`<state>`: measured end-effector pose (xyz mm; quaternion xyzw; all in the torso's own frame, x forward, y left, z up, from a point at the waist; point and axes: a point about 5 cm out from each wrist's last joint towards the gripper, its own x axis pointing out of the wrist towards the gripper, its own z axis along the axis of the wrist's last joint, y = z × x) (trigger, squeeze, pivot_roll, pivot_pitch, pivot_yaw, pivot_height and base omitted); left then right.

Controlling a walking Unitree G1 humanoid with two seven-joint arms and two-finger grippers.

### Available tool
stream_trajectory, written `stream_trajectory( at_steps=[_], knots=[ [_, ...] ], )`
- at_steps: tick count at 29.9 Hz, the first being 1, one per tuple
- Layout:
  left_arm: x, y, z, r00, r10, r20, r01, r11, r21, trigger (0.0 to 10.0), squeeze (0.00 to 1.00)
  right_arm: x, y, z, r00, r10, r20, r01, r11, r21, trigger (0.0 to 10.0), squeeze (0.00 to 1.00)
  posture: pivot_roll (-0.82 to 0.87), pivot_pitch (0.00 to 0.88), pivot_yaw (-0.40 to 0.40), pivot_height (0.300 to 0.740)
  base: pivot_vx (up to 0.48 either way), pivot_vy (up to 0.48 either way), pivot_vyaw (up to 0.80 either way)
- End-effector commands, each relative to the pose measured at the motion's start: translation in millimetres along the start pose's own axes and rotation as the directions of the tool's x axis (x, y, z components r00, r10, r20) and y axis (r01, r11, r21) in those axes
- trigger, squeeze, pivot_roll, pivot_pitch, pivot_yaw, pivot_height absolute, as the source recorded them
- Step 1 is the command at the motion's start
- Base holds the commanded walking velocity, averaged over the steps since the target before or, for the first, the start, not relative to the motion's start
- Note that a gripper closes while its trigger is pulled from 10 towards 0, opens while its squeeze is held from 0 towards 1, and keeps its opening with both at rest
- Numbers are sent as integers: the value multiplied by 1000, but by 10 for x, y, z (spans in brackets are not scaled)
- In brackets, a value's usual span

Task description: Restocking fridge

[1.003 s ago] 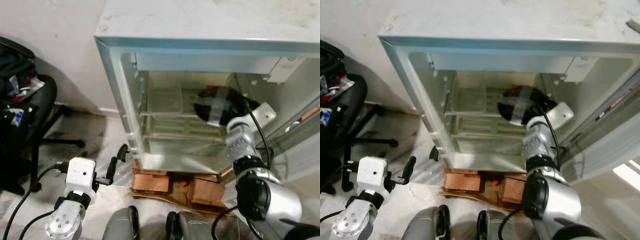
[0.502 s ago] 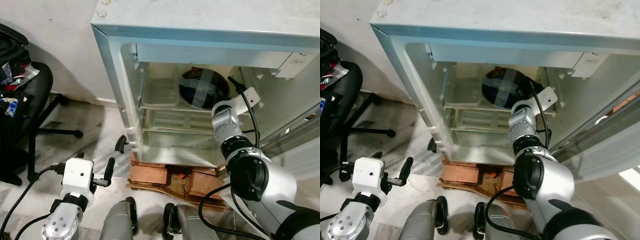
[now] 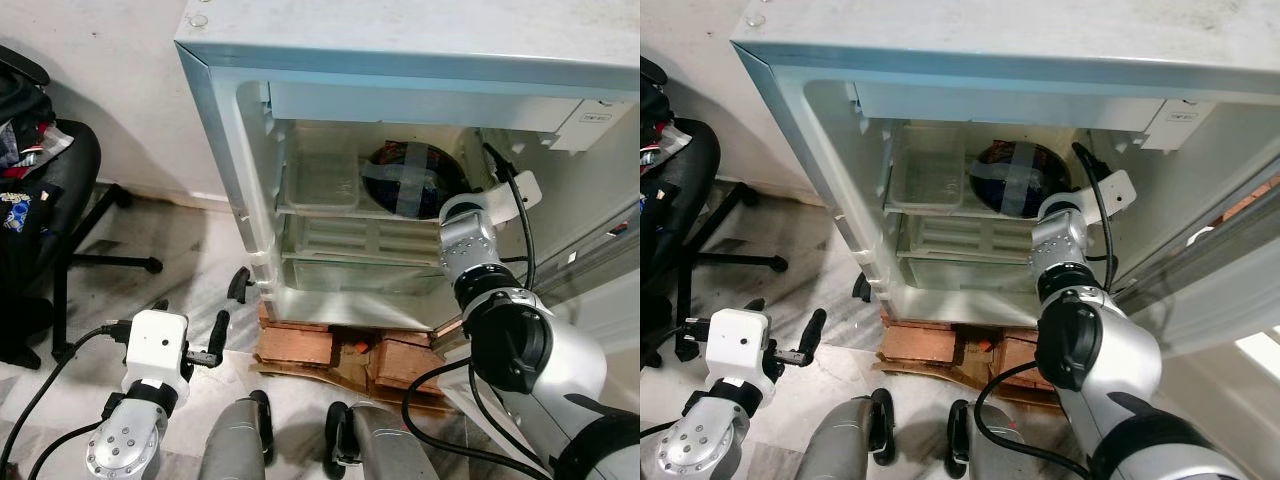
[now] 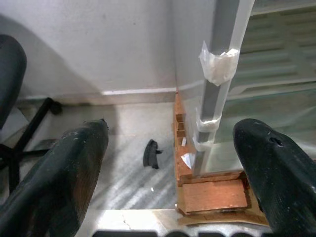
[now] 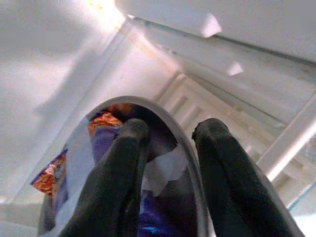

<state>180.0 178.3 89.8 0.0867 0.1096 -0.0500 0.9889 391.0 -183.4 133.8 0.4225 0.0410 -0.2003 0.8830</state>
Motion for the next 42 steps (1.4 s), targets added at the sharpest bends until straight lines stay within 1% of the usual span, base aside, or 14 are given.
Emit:
stream_trajectory(
  at_steps=[1,3,8,12,21,23,29,32,33,35,36,38,40,42],
  knots=[
    [-14,44,-72,999,15,-34,-15,1000,21,10000,0,-7,25,-31,1000,18,-9,-18,1000,6,10000,1000,230,227,-22,740,0,0,0],
    [0,55,-67,999,16,-32,-15,1000,25,10000,0,-11,32,-47,999,31,-14,-31,1000,1,10000,1000,229,225,-21,740,0,0,0],
    [88,54,-44,1000,5,-19,-5,1000,30,10000,0,-43,42,-144,993,111,-43,-116,986,-120,10000,1000,204,201,-13,740,0,0,0],
    [179,-25,-24,1000,-25,3,25,999,39,10000,0,-71,-49,-204,984,168,-61,-177,968,-176,10000,1000,173,187,-20,740,0,0,0],
    [295,-56,-22,1000,-24,18,24,1000,21,10000,0,-59,-160,-47,966,258,-20,-250,913,-324,10000,1000,135,159,-22,740,0,0,0],
    [309,-70,-36,999,-28,20,28,1000,12,10000,0,-64,-230,2,960,280,-13,-263,885,-384,10000,1000,127,149,-26,740,0,0,0],
    [325,-92,-63,999,-22,26,22,1000,2,10000,0,-73,-333,61,952,307,-16,-285,863,-417,10000,1000,104,128,-32,740,0,0,0],
    [354,-59,-57,999,18,37,-18,1000,-5,10000,0,-104,-326,33,926,372,-57,-356,816,-456,10000,1000,92,118,-31,740,0,0,0],
    [380,-39,-44,998,37,41,-37,999,-12,10000,0,-136,-302,-3,898,429,-100,-419,762,-494,10000,1000,85,112,-27,740,0,0,0],
    [398,-28,-38,998,45,45,-45,999,-17,10000,0,-156,-288,-24,880,458,-125,-451,726,-519,10000,1000,82,111,-26,740,0,0,0],
    [430,-22,-28,998,44,52,-43,999,-5,10000,0,-184,-289,-47,856,489,-166,-493,679,-544,10000,1000,68,104,-20,740,0,0,0],
    [469,-25,-18,998,38,56,-38,999,-4,10000,0,-211,-290,-52,834,515,-199,-525,629,-573,10000,1000,61,97,-18,740,0,0,0],
    [486,-32,-14,998,34,57,-34,999,-4,10000,0,-222,-291,-49,826,524,-208,-536,615,-579,10000,1000,55,92,-16,740,0,0,0],
    [535,-57,-4,998,23,62,-23,1000,-4,10000,0,-266,-309,-50,807,543,-232,-559,574,-599,10000,1000,40,80,-10,740,0,0,0]
  ],
)
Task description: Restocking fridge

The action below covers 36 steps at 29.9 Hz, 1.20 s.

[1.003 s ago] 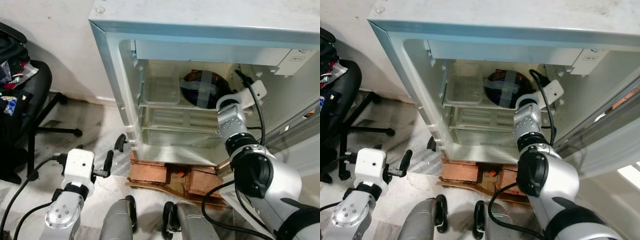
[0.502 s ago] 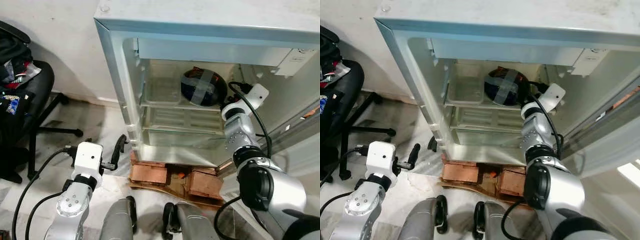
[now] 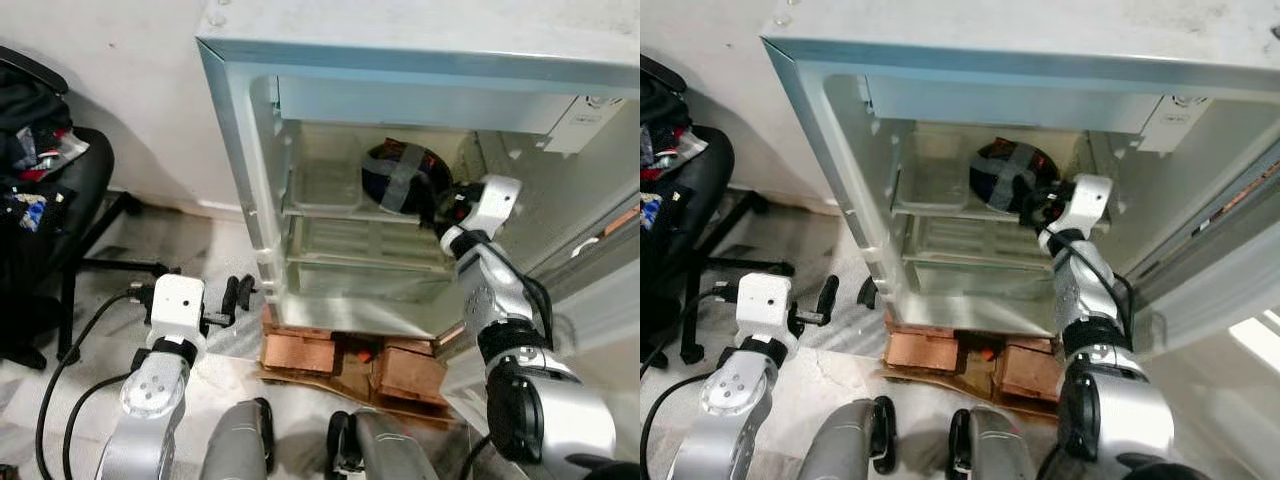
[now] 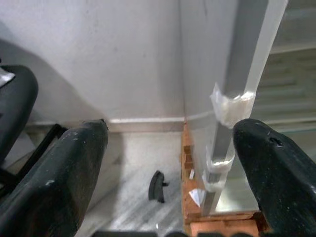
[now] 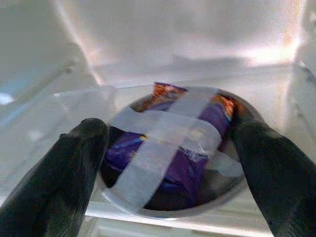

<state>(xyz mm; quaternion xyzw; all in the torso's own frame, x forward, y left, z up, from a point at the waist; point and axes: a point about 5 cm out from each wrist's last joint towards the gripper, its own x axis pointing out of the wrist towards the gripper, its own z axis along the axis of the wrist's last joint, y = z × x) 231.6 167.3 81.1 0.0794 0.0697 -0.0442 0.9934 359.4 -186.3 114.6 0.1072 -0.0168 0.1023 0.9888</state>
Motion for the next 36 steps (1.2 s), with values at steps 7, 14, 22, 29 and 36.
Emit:
stream_trajectory(
  at_steps=[7,14,22,29,36],
  knots=[
    [30,-35,-61,1000,-11,-16,11,1000,-4,10000,0,-316,38,-45,999,41,16,-40,996,-82,10000,0,10,57,7,740,-298,0,0],
    [46,-45,-45,1000,-16,-10,16,1000,-8,10000,0,-567,128,-173,999,-40,26,40,999,-31,10000,0,9,65,20,740,-332,0,0],
    [101,-47,-11,1000,-31,3,31,1000,-6,10000,0,-788,272,-321,997,-62,-40,64,997,52,10000,0,-13,86,30,740,-338,0,0],
    [111,-65,-26,999,-38,-2,38,999,-8,10000,0,-837,272,-234,999,-28,-38,27,999,-29,10000,0,-19,85,22,740,-368,0,0],
    [104,-67,-32,999,-32,-1,32,999,-12,10000,0,-830,314,-228,998,5,-59,-5,1000,-4,10000,0,-15,88,15,740,-386,0,0]
  ],
)
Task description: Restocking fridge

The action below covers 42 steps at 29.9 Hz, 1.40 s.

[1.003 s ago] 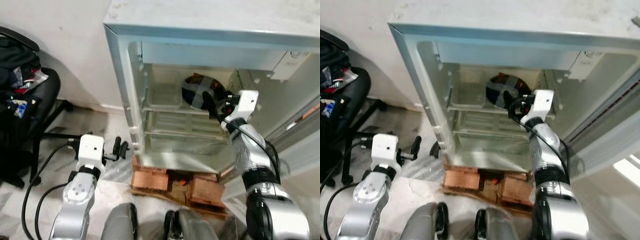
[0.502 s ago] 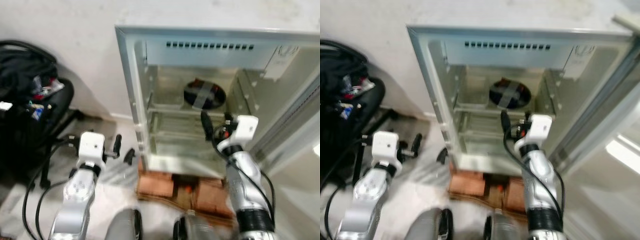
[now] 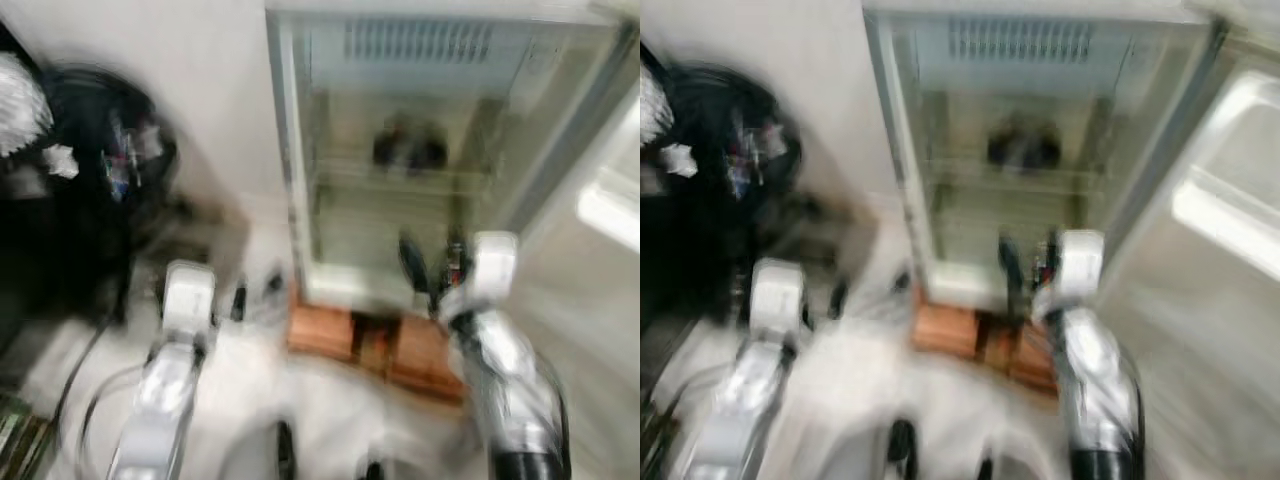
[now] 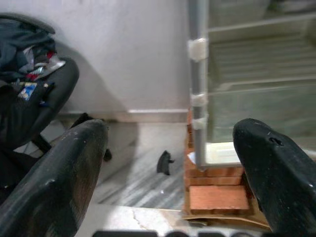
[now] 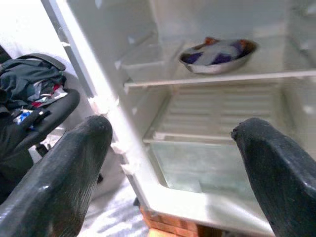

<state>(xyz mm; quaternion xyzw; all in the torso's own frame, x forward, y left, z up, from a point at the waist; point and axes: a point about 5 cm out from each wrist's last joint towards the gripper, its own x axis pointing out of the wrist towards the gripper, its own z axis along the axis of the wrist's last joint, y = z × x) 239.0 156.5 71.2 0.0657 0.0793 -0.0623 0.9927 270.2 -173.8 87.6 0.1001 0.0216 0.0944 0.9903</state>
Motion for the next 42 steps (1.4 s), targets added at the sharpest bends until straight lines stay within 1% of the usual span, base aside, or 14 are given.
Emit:
stream_trajectory(
  at_steps=[1,6,8,12,14,15,18,20,21,23,26,30,31,42],
  knots=[
    [6,44,39,1000,7,14,-7,1000,14,10000,0,27,76,37,1000,30,9,-30,1000,-8,10000,0,-11,90,11,740,-379,0,0],
    [4,40,44,1000,8,16,-8,1000,14,10000,0,29,98,-54,1000,7,-27,-9,999,-53,10000,0,-8,93,9,740,-382,0,0],
    [2,42,43,1000,10,16,-10,1000,14,10000,0,32,110,-61,1000,9,-25,-11,998,-69,10000,0,-9,93,9,740,-381,0,0],
    [3,40,41,1000,8,15,-8,1000,15,10000,0,31,111,-47,1000,-1,-17,-1,997,-72,10000,0,-12,93,11,740,-382,0,0],
    [14,41,44,1000,7,17,-7,1000,18,10000,0,37,104,-26,1000,-12,3,13,993,-117,10000,0,-15,93,11,740,-379,0,0],
    [17,42,45,1000,7,17,-7,1000,18,10000,0,38,105,-27,1000,-11,-2,11,993,-121,10000,0,-15,93,11,740,-379,0,0],
    [21,43,46,1000,6,17,-6,1000,19,10000,0,40,108,-37,1000,-8,-17,6,994,-110,10000,0,-16,93,12,740,-379,0,0],
    [28,44,49,1000,4,17,-4,1000,21,10000,0,52,63,-16,999,-46,-4,45,991,-122,10000,0,-16,93,11,740,-379,0,0],
    [28,44,49,1000,4,17,-4,1000,21,10000,0,52,63,-16,999,-46,-4,45,991,-122,10000,0,-16,93,11,740,-379,0,0],
    [32,44,51,1000,3,20,-4,1000,20,10000,0,60,38,-3,998,-64,9,64,993,-104,10000,0,-15,91,11,740,-323,0,0],
    [45,43,65,1000,4,31,-5,1000,15,10000,0,73,21,21,997,-78,25,80,993,-84,10000,0,-16,91,10,740,0,0,0],
    [53,40,85,999,-2,47,2,1000,10,10000,0,81,23,32,996,-80,30,83,993,-90,10000,0,-18,88,10,740,0,0,0],
    [60,40,107,998,-8,60,7,1000,19,10000,0,89,27,38,996,-83,34,86,992,-92,10000,0,-20,86,10,740,0,0,0],
    [80,22,118,998,-24,65,23,1000,18,10000,0,95,38,48,995,-92,44,95,992,-81,10000,0,-26,78,15,740,0,0,0]
  ],
)
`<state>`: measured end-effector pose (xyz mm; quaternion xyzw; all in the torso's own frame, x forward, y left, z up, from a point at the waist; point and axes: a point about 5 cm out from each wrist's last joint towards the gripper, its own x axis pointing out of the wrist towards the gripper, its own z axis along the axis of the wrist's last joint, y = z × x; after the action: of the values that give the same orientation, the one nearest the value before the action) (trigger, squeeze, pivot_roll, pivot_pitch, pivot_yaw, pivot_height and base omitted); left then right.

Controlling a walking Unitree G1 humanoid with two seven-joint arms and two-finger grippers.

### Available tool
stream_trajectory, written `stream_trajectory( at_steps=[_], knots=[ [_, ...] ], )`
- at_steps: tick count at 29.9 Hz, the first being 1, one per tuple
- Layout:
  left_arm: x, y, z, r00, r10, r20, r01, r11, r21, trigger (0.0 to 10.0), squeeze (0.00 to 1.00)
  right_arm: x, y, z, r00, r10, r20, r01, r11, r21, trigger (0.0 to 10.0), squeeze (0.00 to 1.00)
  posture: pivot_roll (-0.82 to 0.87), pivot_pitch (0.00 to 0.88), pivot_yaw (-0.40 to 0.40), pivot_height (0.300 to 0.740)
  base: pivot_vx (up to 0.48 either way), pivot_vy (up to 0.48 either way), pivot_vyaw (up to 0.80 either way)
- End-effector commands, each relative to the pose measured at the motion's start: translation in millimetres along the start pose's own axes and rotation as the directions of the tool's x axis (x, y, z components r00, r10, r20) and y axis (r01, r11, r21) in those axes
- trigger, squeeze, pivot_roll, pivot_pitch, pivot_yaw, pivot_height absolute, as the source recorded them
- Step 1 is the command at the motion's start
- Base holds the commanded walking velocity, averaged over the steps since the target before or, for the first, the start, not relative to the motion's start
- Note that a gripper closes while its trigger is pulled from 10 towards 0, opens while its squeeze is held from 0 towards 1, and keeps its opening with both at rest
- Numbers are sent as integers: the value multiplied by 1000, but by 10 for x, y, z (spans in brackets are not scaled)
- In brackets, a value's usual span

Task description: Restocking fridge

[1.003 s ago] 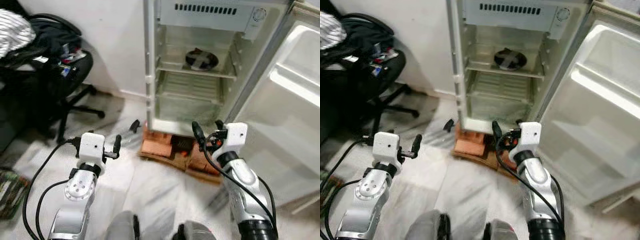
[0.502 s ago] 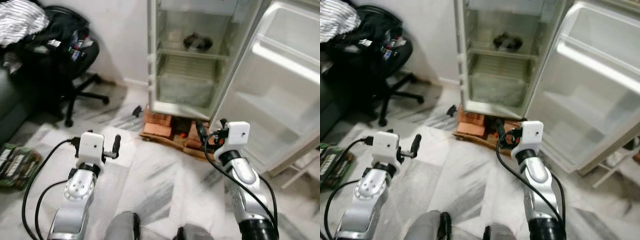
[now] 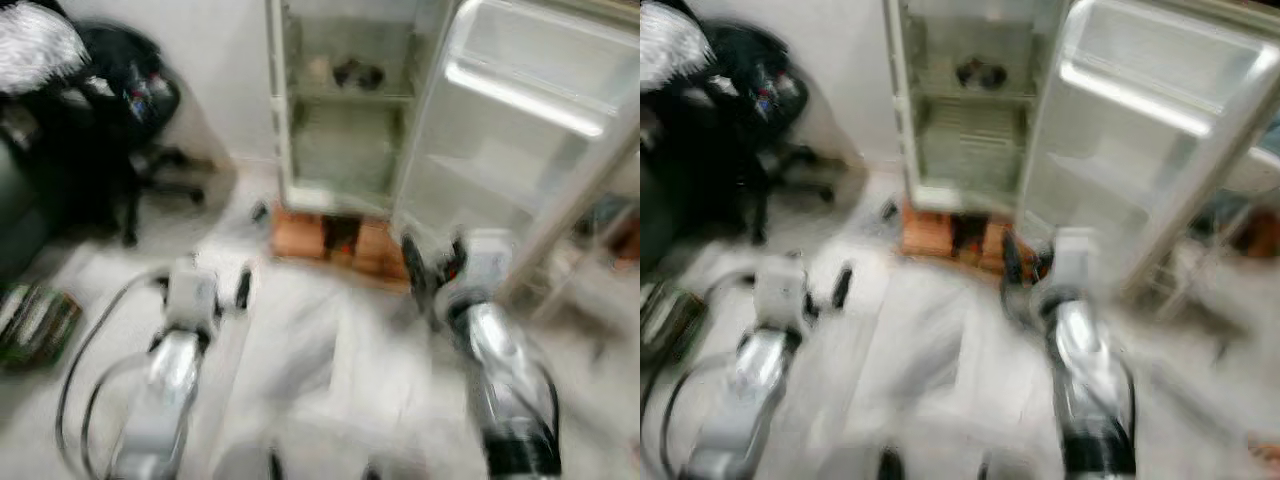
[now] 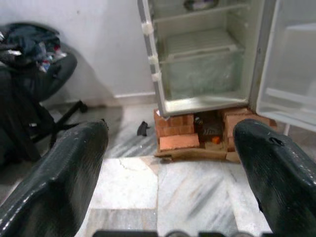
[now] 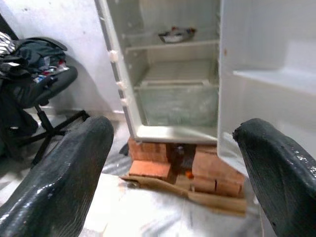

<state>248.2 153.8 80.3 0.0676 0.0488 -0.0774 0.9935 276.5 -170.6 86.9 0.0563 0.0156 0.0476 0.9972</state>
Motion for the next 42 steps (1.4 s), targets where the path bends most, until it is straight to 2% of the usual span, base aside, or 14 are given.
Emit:
stream_trajectory(
  at_steps=[1,18,31,36,42],
  knots=[
    [8,25,14,1000,1,4,-1,1000,8,10000,0,29,16,56,1000,-2,26,2,1000,6,10000,0,-25,80,14,740,0,0,0],
    [23,27,11,1000,5,10,-5,1000,-4,10000,0,69,-32,88,998,-49,39,48,999,14,10000,0,-31,88,11,740,0,-373,0],
    [36,23,17,1000,13,14,-13,1000,-3,10000,0,91,-25,92,999,-28,41,28,1000,6,10000,0,-29,82,4,740,0,-378,0],
    [46,25,17,1000,13,17,-13,1000,2,10000,0,103,-17,96,999,-27,45,26,1000,11,10000,0,-30,79,4,740,0,-326,506],
    [62,35,15,1000,18,18,-18,1000,3,10000,0,110,-26,78,999,-33,41,33,999,8,10000,0,-33,73,8,740,0,-322,0]
  ],
)
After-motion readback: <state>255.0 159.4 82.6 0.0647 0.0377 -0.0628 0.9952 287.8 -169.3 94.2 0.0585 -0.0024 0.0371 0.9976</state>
